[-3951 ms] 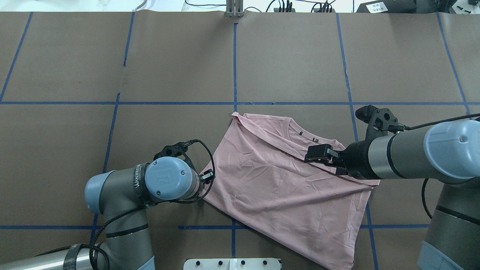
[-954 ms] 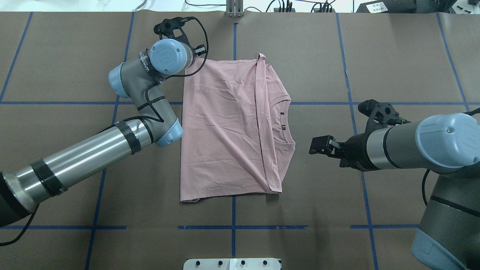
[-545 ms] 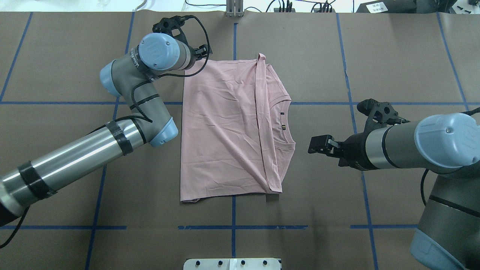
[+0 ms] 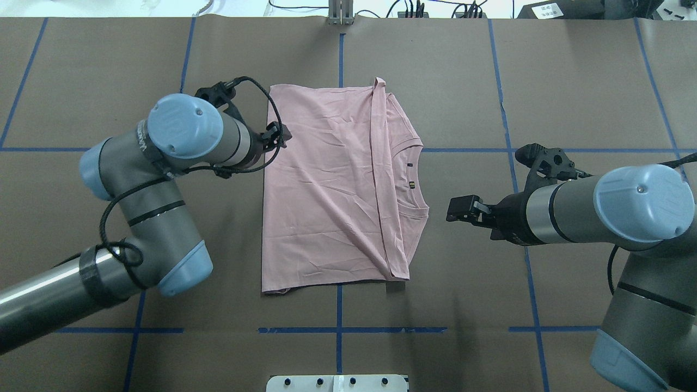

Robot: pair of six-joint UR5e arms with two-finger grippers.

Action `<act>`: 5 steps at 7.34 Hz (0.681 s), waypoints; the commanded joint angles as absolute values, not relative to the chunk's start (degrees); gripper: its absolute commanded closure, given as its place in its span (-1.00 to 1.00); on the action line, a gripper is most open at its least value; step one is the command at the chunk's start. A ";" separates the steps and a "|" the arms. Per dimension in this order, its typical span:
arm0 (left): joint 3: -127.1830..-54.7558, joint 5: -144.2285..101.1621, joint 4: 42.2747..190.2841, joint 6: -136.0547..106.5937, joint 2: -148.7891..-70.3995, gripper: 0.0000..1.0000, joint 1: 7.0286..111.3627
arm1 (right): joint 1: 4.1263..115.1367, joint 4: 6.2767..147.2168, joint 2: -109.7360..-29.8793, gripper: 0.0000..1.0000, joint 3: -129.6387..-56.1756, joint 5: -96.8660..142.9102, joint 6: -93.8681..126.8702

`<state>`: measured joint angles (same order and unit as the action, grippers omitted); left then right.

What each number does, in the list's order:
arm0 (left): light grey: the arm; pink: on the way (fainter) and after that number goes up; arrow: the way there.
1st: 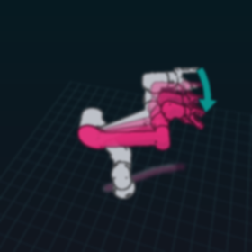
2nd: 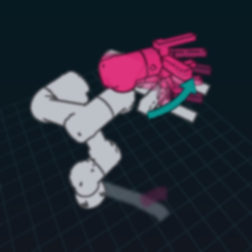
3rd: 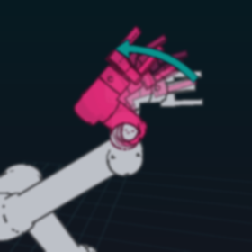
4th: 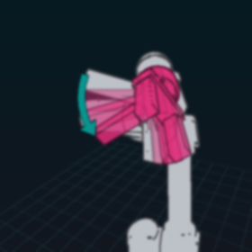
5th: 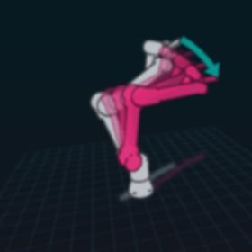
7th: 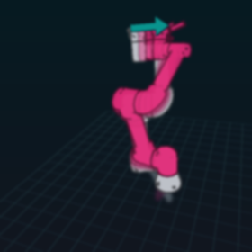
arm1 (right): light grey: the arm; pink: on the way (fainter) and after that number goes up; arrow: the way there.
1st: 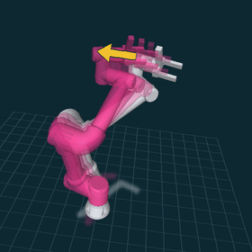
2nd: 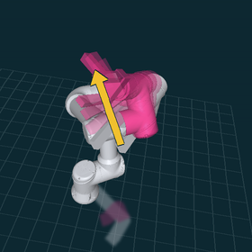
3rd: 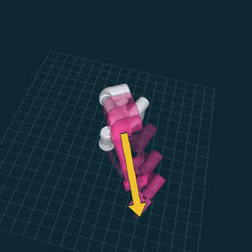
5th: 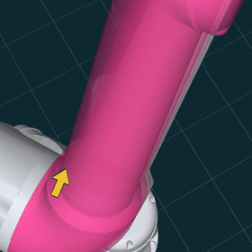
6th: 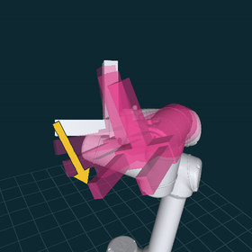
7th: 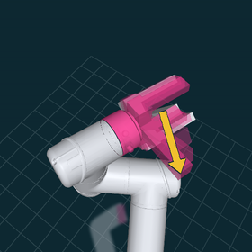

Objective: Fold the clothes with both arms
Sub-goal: 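Move the left gripper to the shirt's near corner closest to it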

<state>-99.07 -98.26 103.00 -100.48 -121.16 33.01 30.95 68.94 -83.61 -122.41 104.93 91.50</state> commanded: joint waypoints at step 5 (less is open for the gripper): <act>-105.65 -93.25 93.34 -118.21 -116.01 -1.00 15.64 | 31.11 68.91 -83.32 -1.00 -122.52 104.94 91.49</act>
